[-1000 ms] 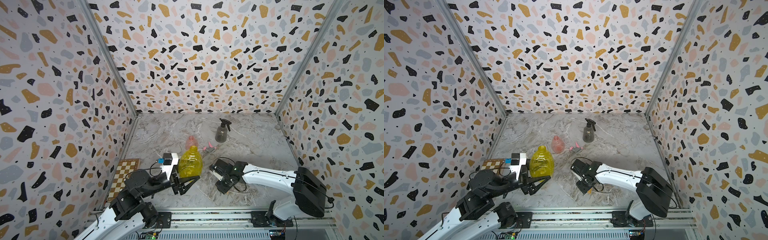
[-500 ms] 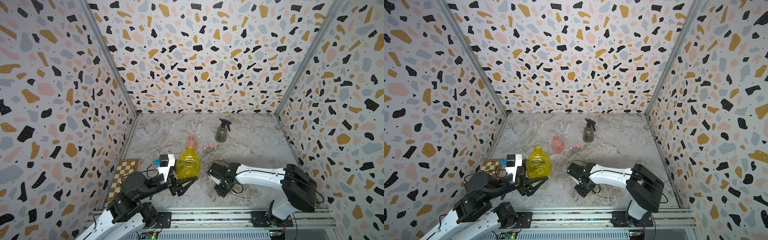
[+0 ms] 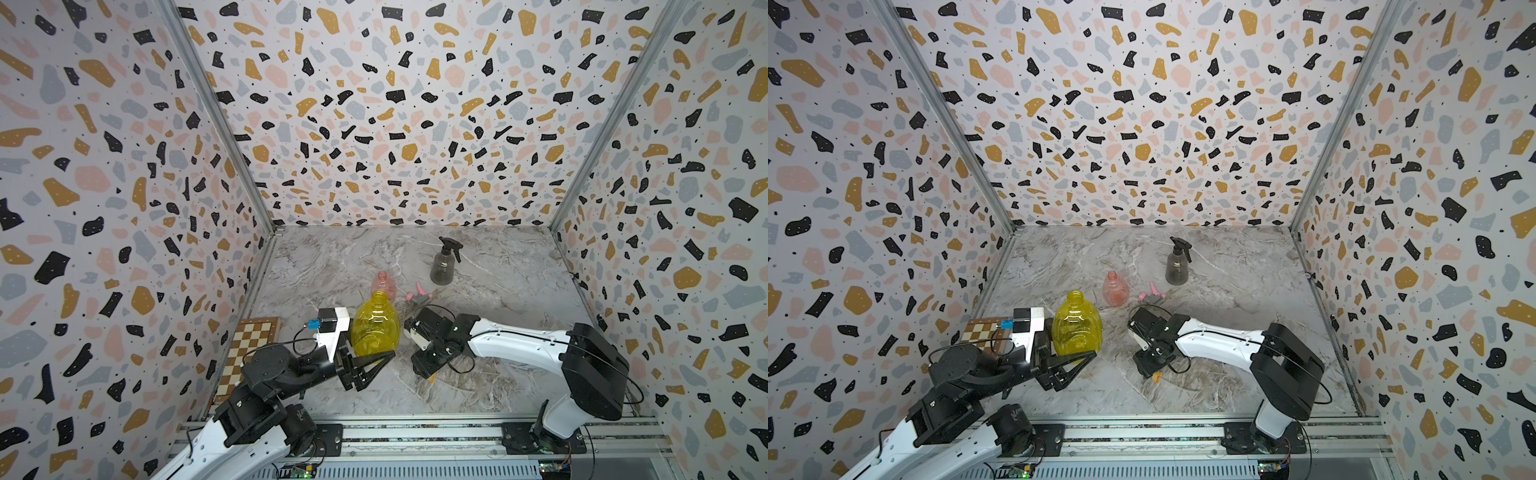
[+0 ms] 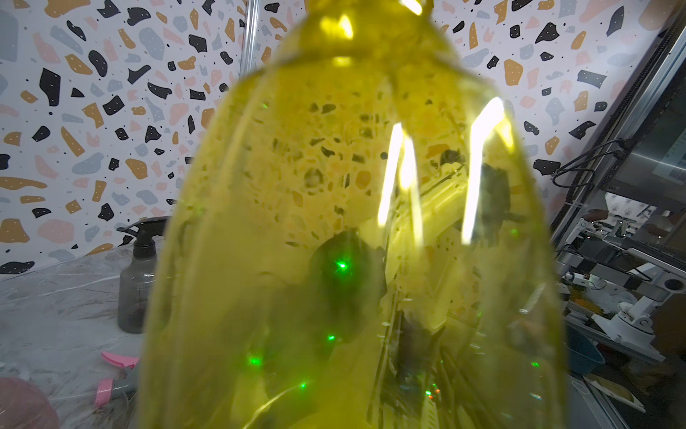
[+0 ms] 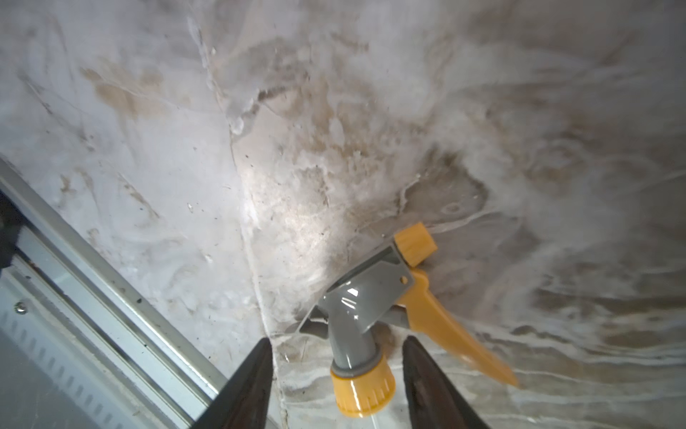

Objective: Attach spray nozzles to spray bottles
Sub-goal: Pick up the spray nozzle from the center of the board.

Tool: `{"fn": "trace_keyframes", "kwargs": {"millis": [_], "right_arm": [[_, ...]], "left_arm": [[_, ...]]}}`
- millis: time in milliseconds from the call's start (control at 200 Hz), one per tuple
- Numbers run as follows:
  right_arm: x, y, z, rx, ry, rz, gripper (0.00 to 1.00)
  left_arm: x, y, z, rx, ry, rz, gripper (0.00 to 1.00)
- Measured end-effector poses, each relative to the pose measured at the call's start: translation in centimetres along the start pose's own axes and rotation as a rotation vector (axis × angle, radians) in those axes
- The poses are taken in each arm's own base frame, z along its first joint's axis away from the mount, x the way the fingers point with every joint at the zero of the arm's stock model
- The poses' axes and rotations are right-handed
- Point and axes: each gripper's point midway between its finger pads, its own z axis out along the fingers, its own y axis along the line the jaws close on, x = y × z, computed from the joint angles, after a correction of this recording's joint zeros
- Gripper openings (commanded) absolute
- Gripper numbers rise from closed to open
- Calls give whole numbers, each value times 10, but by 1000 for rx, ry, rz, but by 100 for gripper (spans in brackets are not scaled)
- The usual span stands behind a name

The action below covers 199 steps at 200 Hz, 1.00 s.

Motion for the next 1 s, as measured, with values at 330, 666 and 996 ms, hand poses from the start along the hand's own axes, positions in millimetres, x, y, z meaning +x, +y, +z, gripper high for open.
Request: {"fn": "trace_keyframes", "kwargs": {"millis": [330, 666, 996], "right_arm": [[21, -10, -14, 65, 78, -140, 55], [39, -9, 11, 80, 179, -224, 55], [42, -13, 30, 95, 208, -242, 52]], "left_arm": [[0, 6, -2, -36, -6, -2, 0], [1, 10, -3, -58, -1, -6, 0], [1, 11, -3, -68, -2, -6, 0]]}}
